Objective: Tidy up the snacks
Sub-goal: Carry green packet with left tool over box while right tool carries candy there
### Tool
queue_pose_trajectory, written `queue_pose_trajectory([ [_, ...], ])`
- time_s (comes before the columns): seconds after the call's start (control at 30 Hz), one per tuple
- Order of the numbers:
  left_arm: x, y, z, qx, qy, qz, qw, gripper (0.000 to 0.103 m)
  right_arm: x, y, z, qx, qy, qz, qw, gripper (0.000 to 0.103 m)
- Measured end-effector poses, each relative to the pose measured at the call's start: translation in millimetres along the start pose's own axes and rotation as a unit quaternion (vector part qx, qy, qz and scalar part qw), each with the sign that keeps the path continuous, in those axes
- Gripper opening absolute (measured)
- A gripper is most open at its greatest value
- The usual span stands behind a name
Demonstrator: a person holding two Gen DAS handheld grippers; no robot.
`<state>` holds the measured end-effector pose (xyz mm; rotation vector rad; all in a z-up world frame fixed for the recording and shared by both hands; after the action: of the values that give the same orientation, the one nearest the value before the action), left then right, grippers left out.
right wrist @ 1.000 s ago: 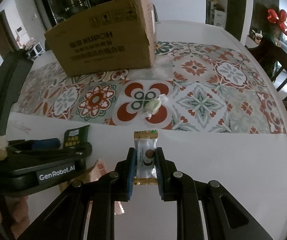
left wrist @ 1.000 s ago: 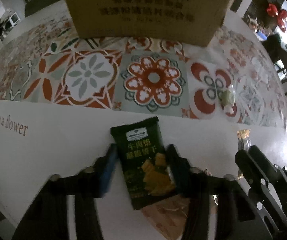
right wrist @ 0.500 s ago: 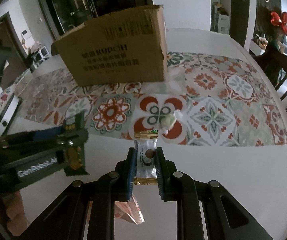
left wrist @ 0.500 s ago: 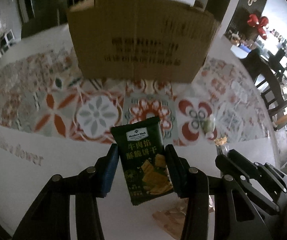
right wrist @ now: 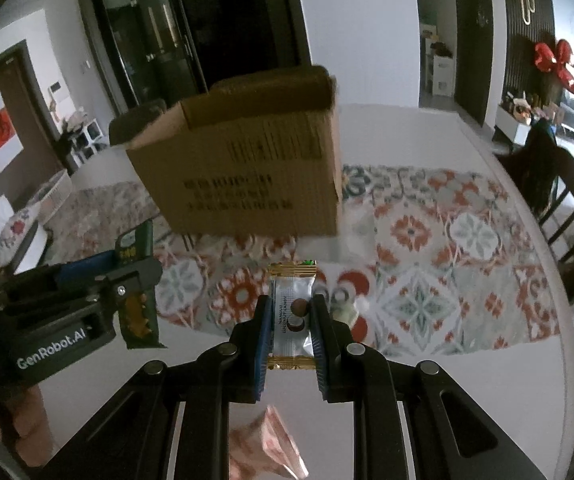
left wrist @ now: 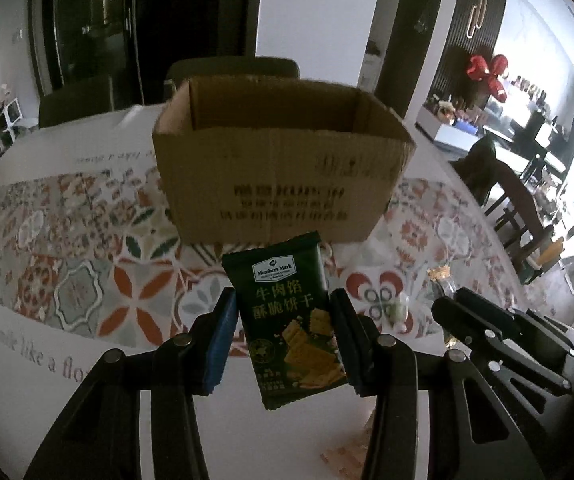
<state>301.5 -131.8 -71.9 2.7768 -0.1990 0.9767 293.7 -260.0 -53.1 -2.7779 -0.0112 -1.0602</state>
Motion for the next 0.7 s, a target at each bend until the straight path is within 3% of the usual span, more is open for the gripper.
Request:
queue_pose_trajectory([
  [0.7,82,-21,-41,-0.002,0.093,0.030,0.9952,0.046,93,-34,-18,0.003,0.075,-0.029,0.997,0.020],
])
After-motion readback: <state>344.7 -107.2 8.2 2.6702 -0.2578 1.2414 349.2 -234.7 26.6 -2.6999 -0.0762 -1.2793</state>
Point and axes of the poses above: each gripper's, at about its wrist camera, not at the fingertips, and z roughly the way its jaws point, y to its right, x to its top, the point moved 6 cm from there along z, roughly the way its jaws point, and after that the axes turned 2 degrees about -x, right-handed, at the moved point
